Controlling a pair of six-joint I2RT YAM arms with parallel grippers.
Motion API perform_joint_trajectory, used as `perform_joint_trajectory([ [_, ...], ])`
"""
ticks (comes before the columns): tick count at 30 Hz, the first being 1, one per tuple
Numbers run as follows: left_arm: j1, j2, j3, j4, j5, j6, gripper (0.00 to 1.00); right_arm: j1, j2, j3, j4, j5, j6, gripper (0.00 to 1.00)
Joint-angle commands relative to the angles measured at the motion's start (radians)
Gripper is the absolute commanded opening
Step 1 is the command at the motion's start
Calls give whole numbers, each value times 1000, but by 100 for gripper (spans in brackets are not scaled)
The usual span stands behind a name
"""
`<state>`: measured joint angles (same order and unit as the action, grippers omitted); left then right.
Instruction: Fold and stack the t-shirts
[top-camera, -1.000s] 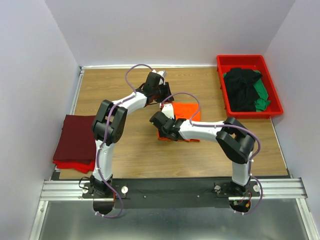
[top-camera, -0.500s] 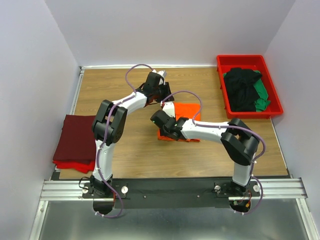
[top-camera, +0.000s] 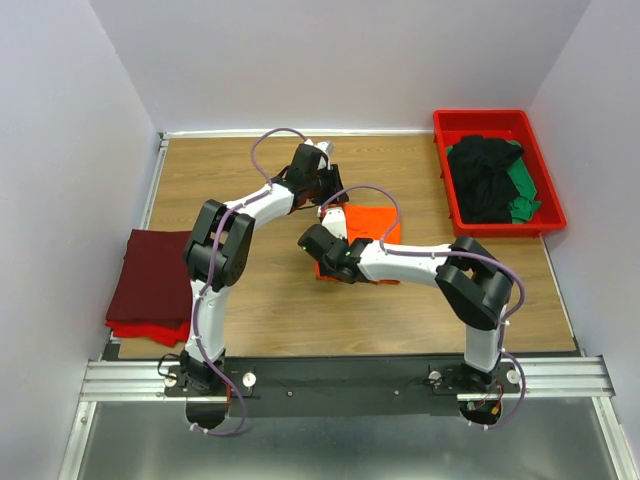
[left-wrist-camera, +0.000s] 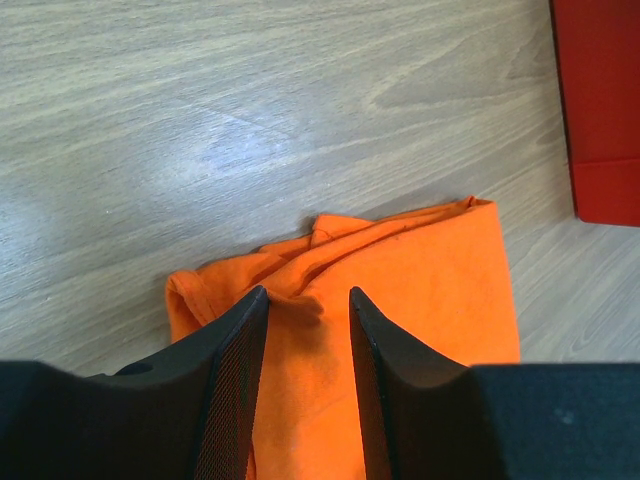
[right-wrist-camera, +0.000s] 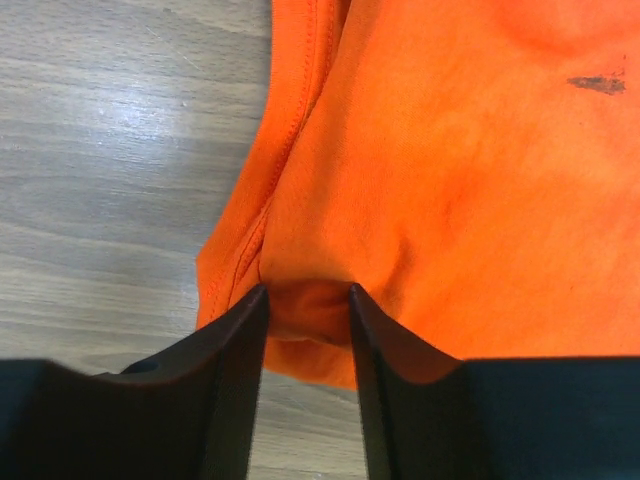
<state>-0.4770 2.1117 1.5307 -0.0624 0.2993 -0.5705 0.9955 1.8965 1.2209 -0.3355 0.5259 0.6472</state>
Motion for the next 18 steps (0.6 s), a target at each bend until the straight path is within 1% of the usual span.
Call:
perform_joint_trajectory([
  [1, 2, 4, 31, -14, 20, 12, 46, 8, 19, 6, -8, 2, 14, 41],
  [2, 2, 5, 31, -14, 20, 12, 46, 8, 18, 3, -8, 3, 14, 37],
  [3, 2, 5, 31, -13, 23, 12, 46, 9, 15, 3, -8, 5, 14, 30],
  [5, 2, 4, 31, -13, 21, 12, 46, 6, 6, 2, -8, 16, 12, 23],
  [6, 2, 5, 31, -13, 21, 14, 46, 6, 0, 0, -8, 20, 11, 17],
  [8, 2, 4, 31, -13, 21, 14, 46, 2, -25, -4, -8, 28, 9, 11],
  [9, 2, 2, 32, -14, 23, 14, 46, -6, -39, -12, -8, 29, 8, 6],
  [12, 2, 1, 34, -16, 20, 15, 46, -30, -100, -40, -8, 22, 8, 1],
  [17, 2, -7, 37, -20, 11, 14, 46, -64, -243, -95, -8, 16, 11, 1],
  [18, 3, -9, 37, -22, 5, 14, 48, -72, -258, -101, -8, 14, 9, 0],
])
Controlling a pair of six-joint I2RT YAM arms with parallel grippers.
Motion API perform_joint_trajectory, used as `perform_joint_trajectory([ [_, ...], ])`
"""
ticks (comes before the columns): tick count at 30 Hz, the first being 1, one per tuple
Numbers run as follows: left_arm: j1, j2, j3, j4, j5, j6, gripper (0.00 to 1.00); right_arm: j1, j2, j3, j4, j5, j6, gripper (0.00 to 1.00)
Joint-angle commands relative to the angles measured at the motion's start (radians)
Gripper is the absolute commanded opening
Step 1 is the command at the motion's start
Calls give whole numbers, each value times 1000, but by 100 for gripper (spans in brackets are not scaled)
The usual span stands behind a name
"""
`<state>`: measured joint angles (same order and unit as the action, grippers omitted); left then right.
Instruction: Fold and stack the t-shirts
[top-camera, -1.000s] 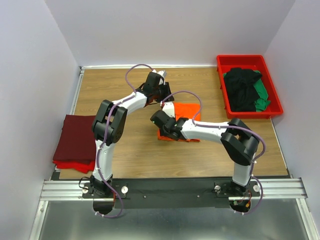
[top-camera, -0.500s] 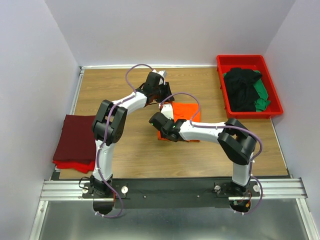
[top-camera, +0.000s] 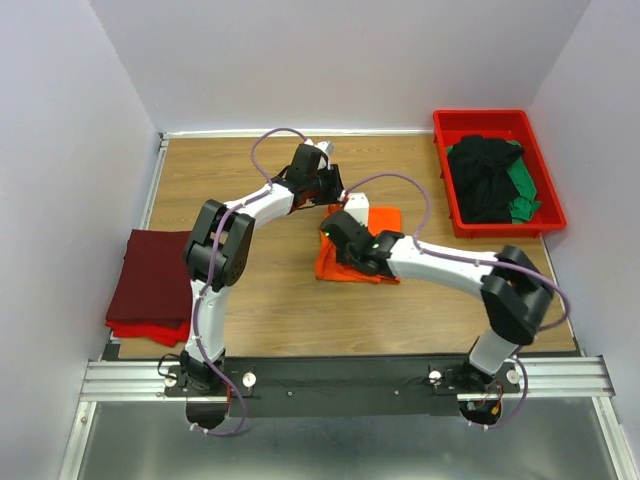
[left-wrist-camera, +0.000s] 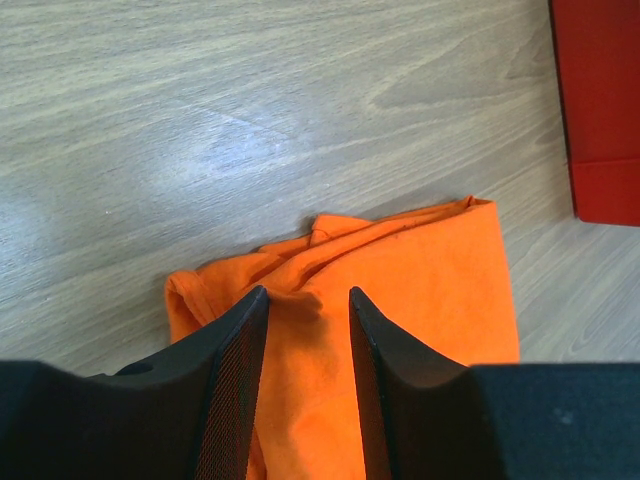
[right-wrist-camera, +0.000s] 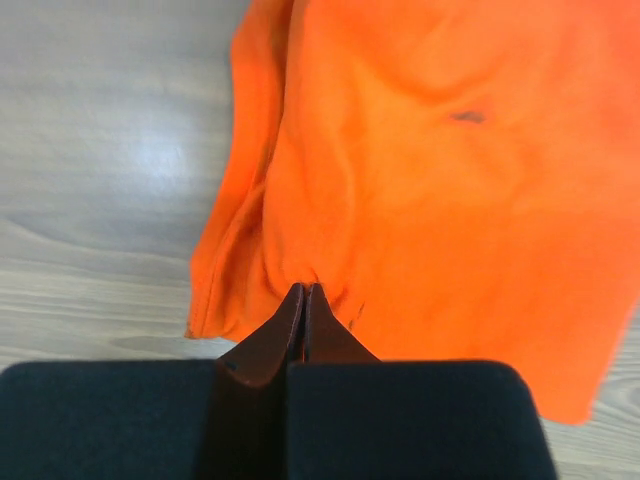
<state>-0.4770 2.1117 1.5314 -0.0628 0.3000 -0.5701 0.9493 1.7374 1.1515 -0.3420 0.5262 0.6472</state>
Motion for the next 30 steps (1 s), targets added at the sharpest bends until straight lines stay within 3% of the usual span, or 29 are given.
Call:
perform_joint_trajectory([
  [1, 2, -9, 38, -23, 1, 12, 48, -30, -111, -36, -2, 6, 6, 0],
  [14, 3, -65, -10, -55, -62, -11, 58, -50, -144, -62, -2, -22, 2, 0],
  [30, -26, -88, -80, -75, -90, -71, 61, -52, -133, -56, -2, -34, 2, 0],
])
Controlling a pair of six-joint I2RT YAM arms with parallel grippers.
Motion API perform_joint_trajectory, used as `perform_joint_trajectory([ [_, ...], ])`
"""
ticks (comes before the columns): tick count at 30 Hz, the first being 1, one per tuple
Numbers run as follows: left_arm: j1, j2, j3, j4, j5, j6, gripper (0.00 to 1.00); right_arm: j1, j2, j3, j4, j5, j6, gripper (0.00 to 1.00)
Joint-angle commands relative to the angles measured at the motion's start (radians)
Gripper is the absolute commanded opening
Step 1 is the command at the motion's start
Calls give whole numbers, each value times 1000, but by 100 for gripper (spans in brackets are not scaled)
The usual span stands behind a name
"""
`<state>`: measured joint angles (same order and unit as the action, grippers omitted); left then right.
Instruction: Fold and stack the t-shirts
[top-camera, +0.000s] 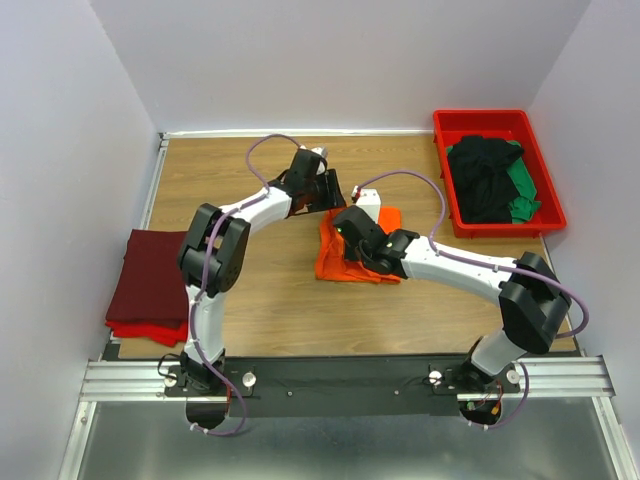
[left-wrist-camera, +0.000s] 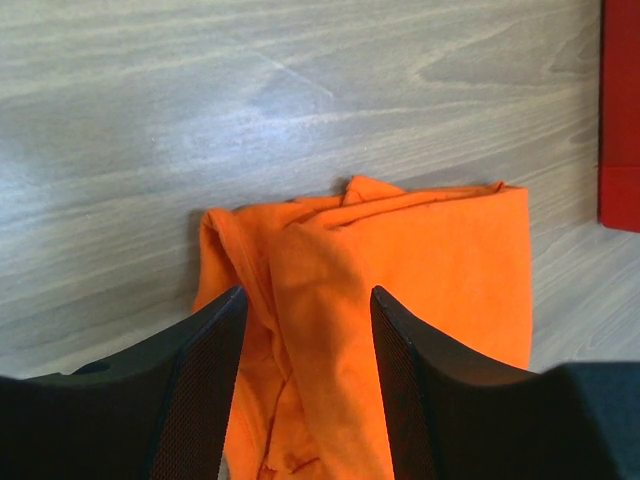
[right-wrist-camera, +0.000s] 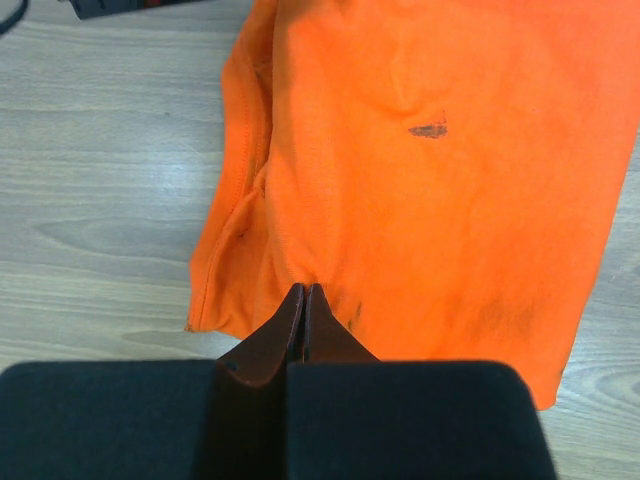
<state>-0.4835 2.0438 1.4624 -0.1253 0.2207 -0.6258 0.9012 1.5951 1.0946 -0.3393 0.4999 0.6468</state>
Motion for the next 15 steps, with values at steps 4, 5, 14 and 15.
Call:
perform_joint_trajectory([
  [4, -33, -8, -10, 4, 6, -25, 61, -5, 6, -2, -4, -6, 2, 0],
  [5, -35, -5, -5, 4, 9, -25, 61, -4, 5, -2, -4, -4, 2, 0],
  [14, -43, 7, 6, 4, 9, -28, 45, -4, -1, 8, -3, -11, -1, 0],
  [15, -43, 7, 6, 4, 9, -26, 40, -4, -1, 10, -3, -14, -1, 0],
])
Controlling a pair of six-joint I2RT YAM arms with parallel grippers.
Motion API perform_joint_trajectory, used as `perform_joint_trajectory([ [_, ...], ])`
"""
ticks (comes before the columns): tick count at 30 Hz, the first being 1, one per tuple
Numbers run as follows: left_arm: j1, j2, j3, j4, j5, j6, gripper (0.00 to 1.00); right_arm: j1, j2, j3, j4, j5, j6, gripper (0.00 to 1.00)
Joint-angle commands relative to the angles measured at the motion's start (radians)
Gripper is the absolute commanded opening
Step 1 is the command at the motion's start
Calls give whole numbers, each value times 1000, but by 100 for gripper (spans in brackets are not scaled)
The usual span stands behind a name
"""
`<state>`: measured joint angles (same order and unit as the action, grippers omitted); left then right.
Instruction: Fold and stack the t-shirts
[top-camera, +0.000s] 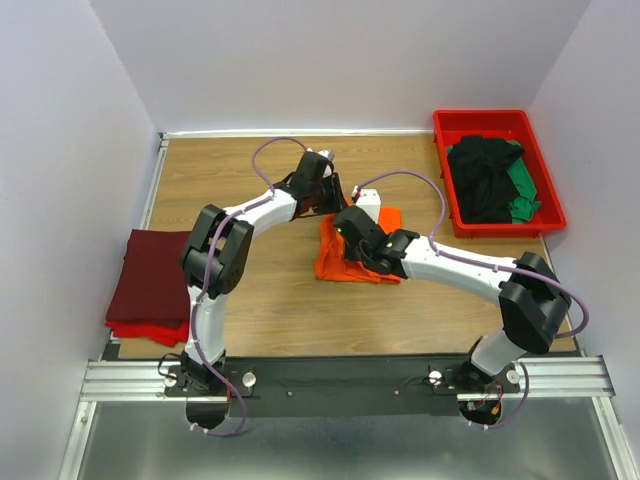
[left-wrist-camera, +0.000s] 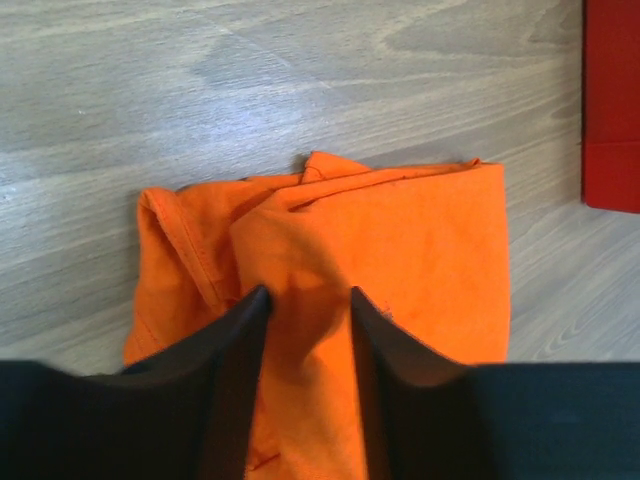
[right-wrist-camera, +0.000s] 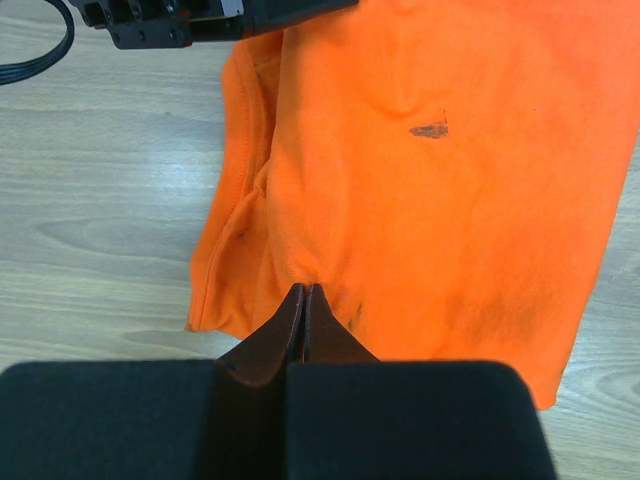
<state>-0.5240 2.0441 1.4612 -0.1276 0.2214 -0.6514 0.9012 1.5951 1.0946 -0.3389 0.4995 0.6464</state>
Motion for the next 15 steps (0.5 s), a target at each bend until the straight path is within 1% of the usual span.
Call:
perform_joint_trajectory([
  [1, -2, 4, 8, 8, 9, 2, 32, -4, -1, 10, -3, -13, -1, 0],
  [2, -2, 4, 13, 5, 12, 4, 27, -5, -3, 10, -3, -16, -1, 0],
  [4, -2, -2, 22, 5, 21, 9, 14, -4, -10, 8, -3, -16, 1, 0],
  [5, -2, -5, 25, 5, 22, 9, 5, -5, -26, 7, -3, -15, 2, 0],
  [6, -2, -10, 31, 5, 25, 9, 1, -5, -35, 5, -3, -10, 2, 0],
  [11, -2, -50, 47, -3, 22, 9, 0, -4, -119, 5, -5, -6, -10, 0],
  [15, -2, -74, 47, -3, 24, 4, 0, -5, -150, 8, -5, -24, -14, 0],
])
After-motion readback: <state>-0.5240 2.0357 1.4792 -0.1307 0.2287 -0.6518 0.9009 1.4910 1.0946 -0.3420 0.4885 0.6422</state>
